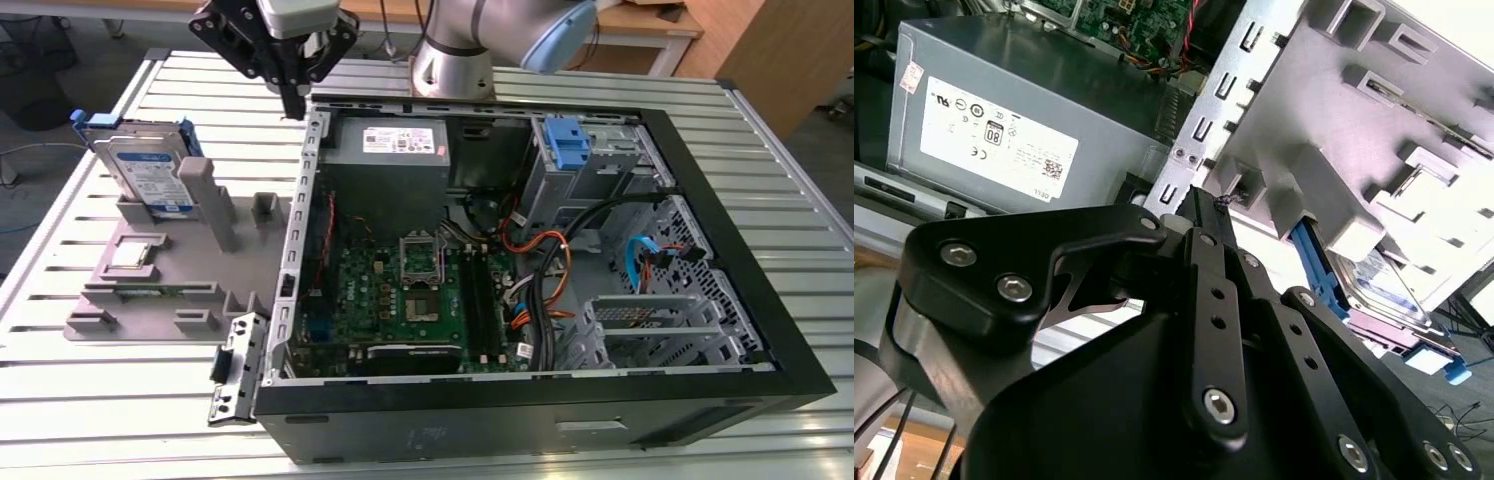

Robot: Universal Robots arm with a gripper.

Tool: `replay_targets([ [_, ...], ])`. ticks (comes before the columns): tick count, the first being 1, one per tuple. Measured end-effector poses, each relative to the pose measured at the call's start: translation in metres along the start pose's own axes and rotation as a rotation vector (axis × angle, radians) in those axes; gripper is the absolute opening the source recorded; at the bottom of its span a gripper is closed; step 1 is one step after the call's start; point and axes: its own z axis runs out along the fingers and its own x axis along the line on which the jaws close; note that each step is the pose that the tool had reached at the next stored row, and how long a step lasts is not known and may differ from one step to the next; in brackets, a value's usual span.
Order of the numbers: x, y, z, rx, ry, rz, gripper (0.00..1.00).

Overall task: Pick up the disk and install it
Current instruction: 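Reach for the disk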

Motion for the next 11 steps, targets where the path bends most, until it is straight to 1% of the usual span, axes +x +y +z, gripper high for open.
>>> replay_targets([
  [11,0.0199,-0.0015,0.0002,0.0000,0.0001,0.000,0.10],
])
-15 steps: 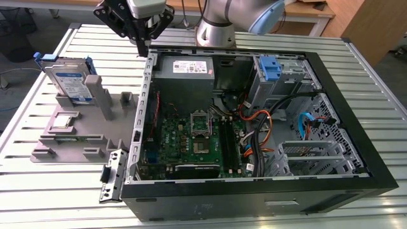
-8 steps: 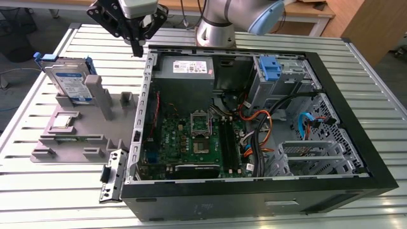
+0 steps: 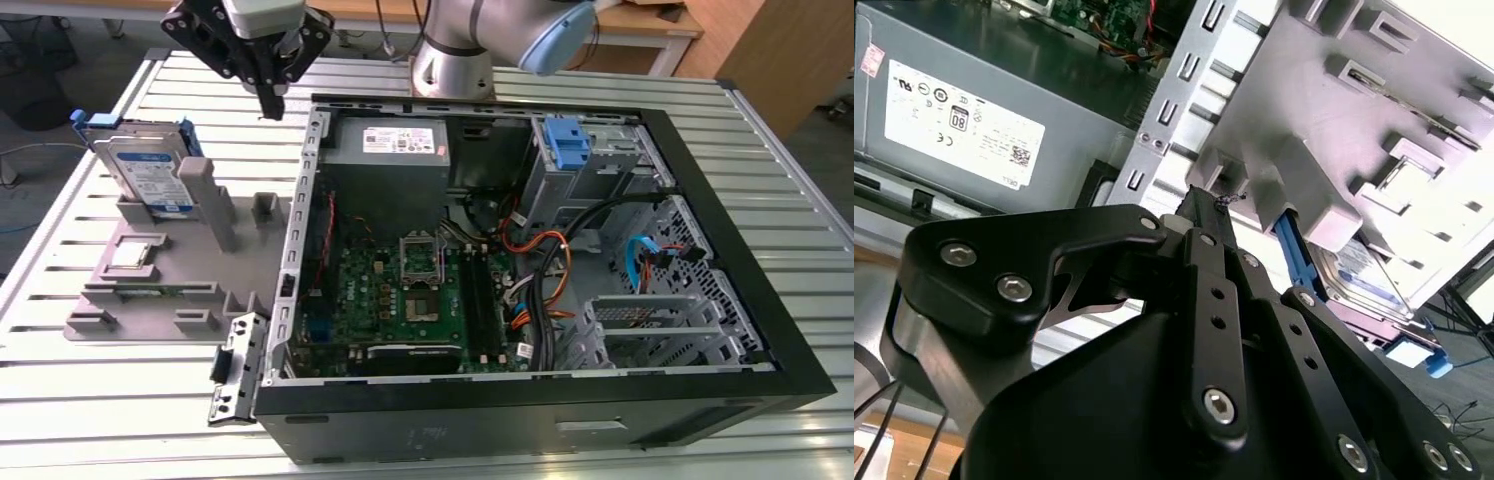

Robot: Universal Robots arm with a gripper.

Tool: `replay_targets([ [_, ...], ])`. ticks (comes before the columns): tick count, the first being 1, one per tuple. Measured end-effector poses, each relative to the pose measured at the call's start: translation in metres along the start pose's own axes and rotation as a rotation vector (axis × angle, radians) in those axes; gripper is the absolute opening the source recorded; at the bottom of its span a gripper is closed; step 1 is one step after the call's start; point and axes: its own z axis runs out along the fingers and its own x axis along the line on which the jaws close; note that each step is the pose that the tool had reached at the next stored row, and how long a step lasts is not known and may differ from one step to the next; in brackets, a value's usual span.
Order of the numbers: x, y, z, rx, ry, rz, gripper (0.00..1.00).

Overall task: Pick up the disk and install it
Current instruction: 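Reach for the disk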

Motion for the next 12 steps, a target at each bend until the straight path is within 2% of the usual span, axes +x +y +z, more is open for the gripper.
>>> replay_targets([
  [12,0.0191,-0.0015,0.0000,-0.0001,-0.0001,0.000,0.10],
])
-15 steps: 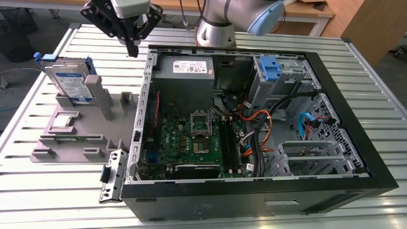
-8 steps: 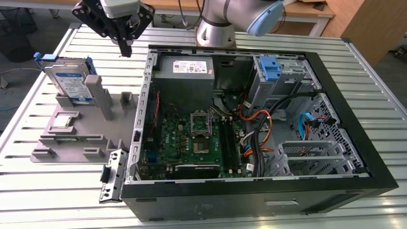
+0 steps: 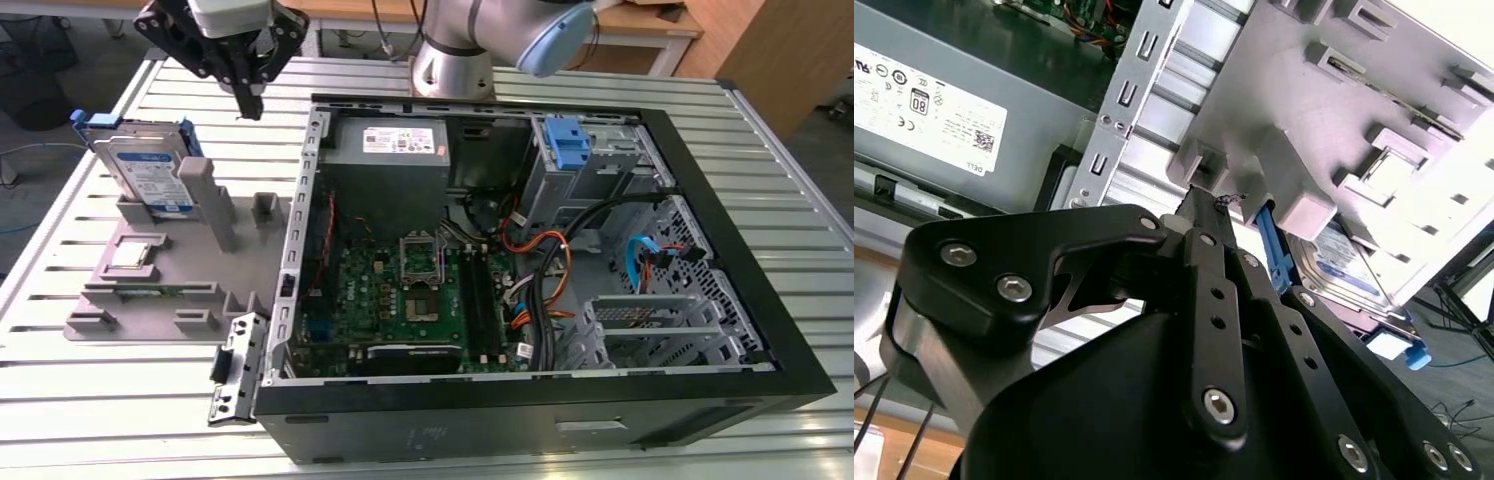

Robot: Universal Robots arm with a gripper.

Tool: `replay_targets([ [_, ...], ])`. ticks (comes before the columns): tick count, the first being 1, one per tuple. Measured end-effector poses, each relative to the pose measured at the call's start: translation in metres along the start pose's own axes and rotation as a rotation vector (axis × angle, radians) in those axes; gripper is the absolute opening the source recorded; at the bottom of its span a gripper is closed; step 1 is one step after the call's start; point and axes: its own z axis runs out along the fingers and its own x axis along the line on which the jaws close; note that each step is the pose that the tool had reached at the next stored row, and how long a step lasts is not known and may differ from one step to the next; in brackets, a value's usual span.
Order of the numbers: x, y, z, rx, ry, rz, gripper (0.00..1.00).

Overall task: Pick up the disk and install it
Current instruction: 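Reach for the disk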

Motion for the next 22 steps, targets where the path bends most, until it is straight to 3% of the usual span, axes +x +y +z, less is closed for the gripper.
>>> replay_targets([
  [22,0.0287,-0.0022,-0.0004,0.0000,0.0001,0.000,0.10],
])
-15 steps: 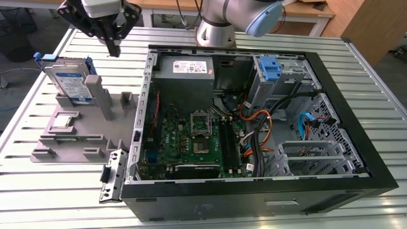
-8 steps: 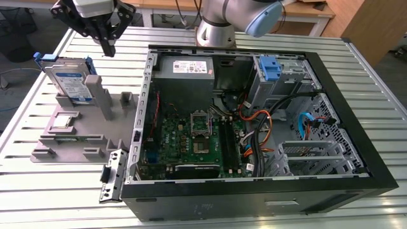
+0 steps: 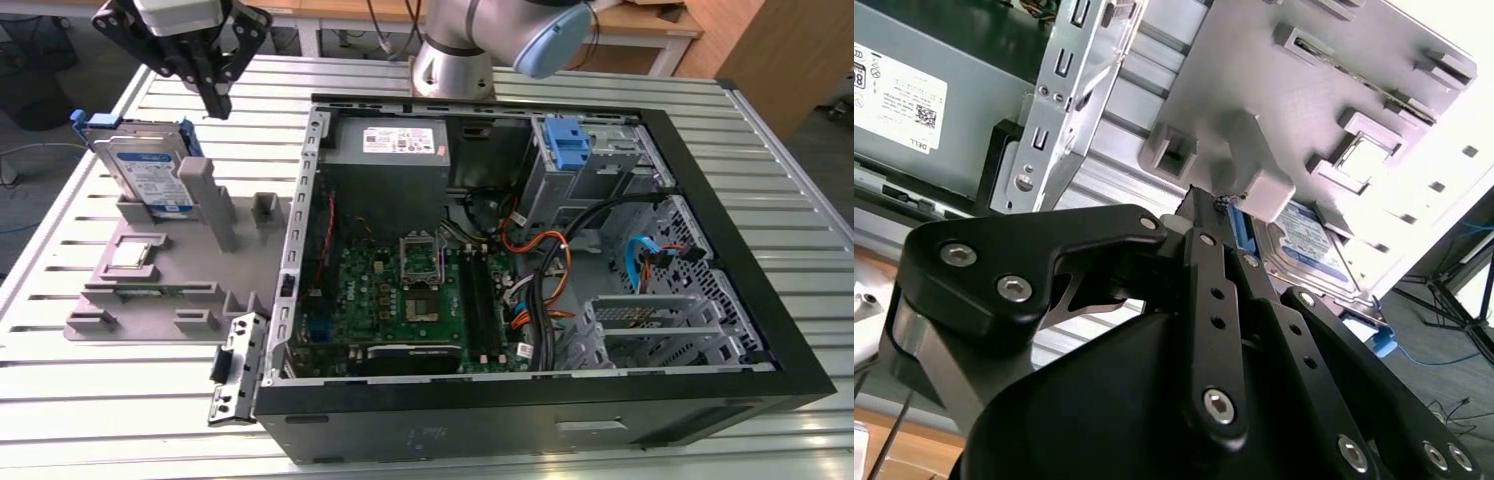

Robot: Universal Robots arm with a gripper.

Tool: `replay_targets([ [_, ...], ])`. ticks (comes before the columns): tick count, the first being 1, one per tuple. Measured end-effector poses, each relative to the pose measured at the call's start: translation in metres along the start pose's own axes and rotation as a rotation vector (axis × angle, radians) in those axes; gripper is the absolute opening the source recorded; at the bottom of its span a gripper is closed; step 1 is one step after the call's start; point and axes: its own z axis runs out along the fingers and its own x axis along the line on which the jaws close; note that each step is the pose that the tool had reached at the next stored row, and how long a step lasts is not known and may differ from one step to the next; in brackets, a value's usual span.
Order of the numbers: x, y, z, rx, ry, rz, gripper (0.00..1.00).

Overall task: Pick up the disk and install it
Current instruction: 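Reach for the disk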

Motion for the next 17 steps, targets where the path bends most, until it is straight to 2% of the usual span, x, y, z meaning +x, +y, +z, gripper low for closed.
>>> replay_targets([
  [17,0.0189,-0.0014,-0.0004,0.0001,0.0000,0.000,0.10],
])
